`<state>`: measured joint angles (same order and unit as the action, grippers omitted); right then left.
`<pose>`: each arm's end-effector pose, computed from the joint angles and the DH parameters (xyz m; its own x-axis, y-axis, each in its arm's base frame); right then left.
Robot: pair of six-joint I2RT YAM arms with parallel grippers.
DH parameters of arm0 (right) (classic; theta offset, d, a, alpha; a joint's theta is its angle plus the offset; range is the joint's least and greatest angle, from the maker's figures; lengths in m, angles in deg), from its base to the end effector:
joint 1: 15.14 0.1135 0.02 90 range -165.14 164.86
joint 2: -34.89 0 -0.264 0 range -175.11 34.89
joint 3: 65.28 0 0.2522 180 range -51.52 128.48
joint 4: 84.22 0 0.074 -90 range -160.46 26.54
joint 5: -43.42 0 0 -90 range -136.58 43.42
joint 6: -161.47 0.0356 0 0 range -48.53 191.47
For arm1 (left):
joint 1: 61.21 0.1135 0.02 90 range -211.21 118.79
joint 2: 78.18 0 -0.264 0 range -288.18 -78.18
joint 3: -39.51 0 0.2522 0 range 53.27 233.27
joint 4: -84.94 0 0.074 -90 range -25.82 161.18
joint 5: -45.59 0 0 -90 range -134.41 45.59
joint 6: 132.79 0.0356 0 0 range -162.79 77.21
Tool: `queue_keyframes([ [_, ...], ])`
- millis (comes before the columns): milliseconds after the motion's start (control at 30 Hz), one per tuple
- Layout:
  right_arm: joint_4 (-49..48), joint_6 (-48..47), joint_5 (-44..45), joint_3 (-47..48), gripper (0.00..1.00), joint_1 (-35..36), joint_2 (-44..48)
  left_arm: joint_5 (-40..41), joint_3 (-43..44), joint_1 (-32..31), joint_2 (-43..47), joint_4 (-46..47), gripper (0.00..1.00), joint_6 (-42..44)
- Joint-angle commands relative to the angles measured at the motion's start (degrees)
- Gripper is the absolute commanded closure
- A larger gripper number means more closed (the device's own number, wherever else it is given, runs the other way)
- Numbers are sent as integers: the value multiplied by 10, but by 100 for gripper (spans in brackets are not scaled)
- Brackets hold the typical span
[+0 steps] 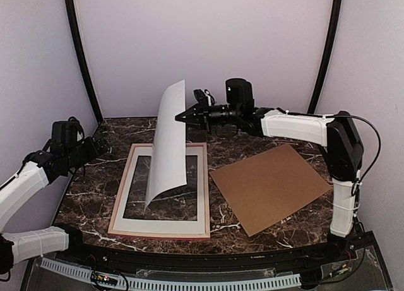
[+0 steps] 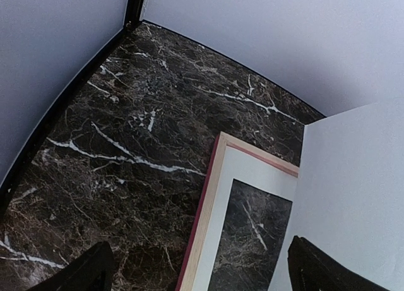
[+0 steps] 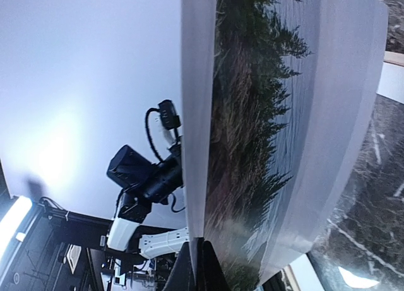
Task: Put the photo into the frame
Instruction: Place the photo on the mat board.
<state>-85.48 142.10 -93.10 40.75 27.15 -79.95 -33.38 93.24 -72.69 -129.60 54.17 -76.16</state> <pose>0.3360 0.3406 0.3015 -0.9710 -0.0057 -0.2388 -0.2384 0.0917 0.9668 0.2004 -0.0338 0.2781 -0.4068 -0.4683 -0.7844 -0.2314 0.8834 -0.4074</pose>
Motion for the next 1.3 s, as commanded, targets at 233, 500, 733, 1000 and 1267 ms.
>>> queue_keyframes([
  [233, -35, 55, -19, 99, 100, 59, -28, -48, 45, 99, 25, -24, 1, 32],
  [500, -75, 76, -9, 33, 100, 48, -34, -40, 39, 103, 31, -20, 1, 34],
  [733, -160, 125, 32, -128, 100, -2, -44, -42, 32, 103, 35, -11, 1, 36],
  [1000, -120, 81, 35, -168, 100, -17, -64, -56, 16, 103, 34, 4, 1, 34],
  [1267, -49, 9, 45, -181, 100, -15, -67, -76, 1, 103, 26, 17, 1, 32],
])
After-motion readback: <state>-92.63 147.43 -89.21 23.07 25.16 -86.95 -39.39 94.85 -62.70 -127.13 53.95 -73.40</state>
